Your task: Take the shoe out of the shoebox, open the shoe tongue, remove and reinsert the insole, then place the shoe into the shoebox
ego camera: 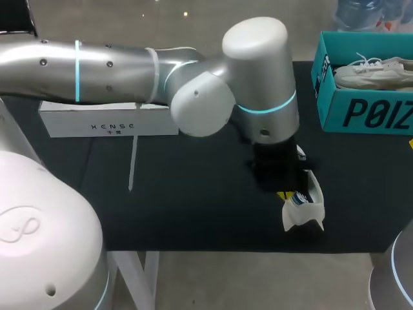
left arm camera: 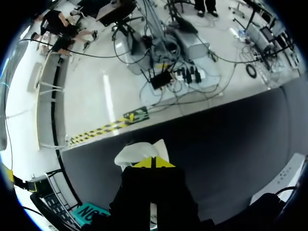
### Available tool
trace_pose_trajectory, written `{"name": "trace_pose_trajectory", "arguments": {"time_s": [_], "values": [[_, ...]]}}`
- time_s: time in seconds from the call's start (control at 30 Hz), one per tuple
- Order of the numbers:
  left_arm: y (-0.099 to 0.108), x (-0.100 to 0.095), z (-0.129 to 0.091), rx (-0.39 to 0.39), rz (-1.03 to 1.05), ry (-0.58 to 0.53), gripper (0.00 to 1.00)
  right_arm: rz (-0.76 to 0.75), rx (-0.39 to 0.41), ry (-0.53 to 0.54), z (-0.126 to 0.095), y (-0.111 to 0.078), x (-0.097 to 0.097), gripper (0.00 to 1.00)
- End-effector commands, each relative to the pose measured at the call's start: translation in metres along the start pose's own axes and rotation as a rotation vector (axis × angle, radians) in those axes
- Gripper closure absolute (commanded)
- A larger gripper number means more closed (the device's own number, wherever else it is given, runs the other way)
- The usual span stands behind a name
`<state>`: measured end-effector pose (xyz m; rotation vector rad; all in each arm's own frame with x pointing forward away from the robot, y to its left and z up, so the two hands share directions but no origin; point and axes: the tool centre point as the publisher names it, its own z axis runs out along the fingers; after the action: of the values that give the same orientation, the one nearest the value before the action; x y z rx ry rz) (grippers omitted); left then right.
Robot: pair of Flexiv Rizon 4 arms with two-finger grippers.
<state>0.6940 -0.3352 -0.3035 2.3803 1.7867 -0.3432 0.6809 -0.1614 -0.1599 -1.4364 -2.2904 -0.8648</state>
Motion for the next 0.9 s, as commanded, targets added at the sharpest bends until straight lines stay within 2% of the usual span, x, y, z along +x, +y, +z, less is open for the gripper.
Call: {"name": "trace_pose_trajectory", "arguments": {"time_s": [0.03, 0.27, 0.43, 0.6, 0.9], "values": [[0.012, -0.007, 0.013, -0.004, -0.022, 0.094, 1.0, 0.001, 0.001, -0.001, 0.0, 0.0, 0.0, 0.0], [0.03, 0.002, 0.023, -0.018, -0.107, 0.09, 1.0, 0.001, 0.001, -0.001, 0.0, 0.0, 0.0, 0.0], [0.036, -0.004, 0.033, -0.033, -0.141, 0.072, 1.0, 0.001, 0.001, -0.001, 0.0, 0.0, 0.0, 0.0], [0.038, -0.01, 0.045, -0.036, -0.161, 0.056, 1.0, 0.001, 0.001, -0.001, 0.0, 0.0, 0.0, 0.0], [0.035, -0.003, 0.065, -0.044, -0.217, 0.043, 1.0, 0.001, 0.001, -0.001, 0.0, 0.0, 0.0, 0.0]]}}
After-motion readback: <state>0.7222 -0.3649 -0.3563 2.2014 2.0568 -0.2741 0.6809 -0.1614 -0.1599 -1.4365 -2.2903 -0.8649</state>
